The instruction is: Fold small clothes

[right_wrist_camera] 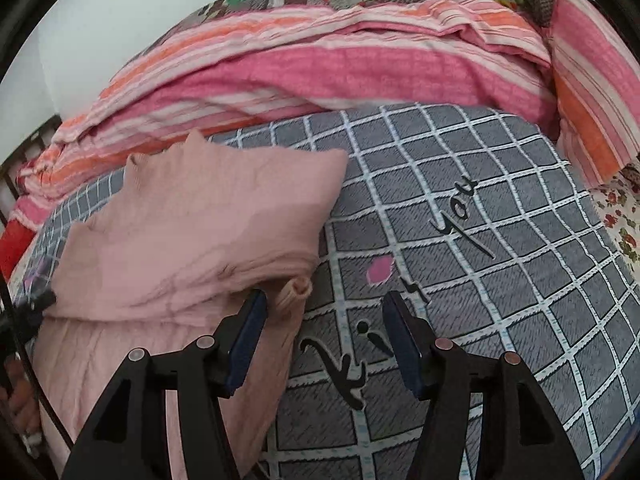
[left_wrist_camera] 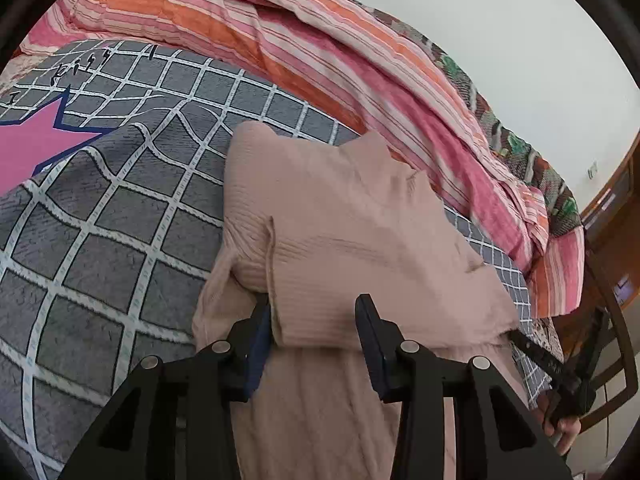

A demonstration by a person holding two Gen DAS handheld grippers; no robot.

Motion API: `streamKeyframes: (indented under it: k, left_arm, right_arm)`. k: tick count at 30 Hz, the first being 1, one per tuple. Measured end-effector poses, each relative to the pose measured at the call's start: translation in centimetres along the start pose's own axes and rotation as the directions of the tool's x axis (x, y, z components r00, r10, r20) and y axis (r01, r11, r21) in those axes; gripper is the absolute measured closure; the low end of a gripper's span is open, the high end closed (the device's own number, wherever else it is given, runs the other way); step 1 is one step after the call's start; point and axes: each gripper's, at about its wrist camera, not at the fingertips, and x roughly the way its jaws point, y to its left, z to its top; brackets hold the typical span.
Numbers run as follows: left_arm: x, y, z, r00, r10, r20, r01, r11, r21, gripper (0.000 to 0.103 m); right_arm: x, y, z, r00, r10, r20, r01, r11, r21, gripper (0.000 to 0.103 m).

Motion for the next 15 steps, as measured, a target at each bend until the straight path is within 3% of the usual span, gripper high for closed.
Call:
streamKeyframes:
  k: [3,7,15]
  left_arm:
    - [-0.1,-0.6,-0.3,1.0,0.001,0.014,-0.002,0.999,0.033,0.066]
    - [-0.2,-0.8,0.0,0.998,0.012,0.058,-0.013,1.0,0.026,0.095]
    - [-1.4,-2.4,1.1,0.984,0.014,0.178,-0.024,0.998,0.054,0.096]
  right_arm:
    - [0.3,-0.4,0.0,1.0,-0.011,0.009,0.011,1.0,0.029,0.047]
    - [1.4,-0.7,-0.4,1.0,-0.015,-0.008,0.015,0.999,0.048,0.049]
    - [0.9,-1.0,-0.6,1.0,0.013,0.008,-0.014,0.998,0.06,0.049]
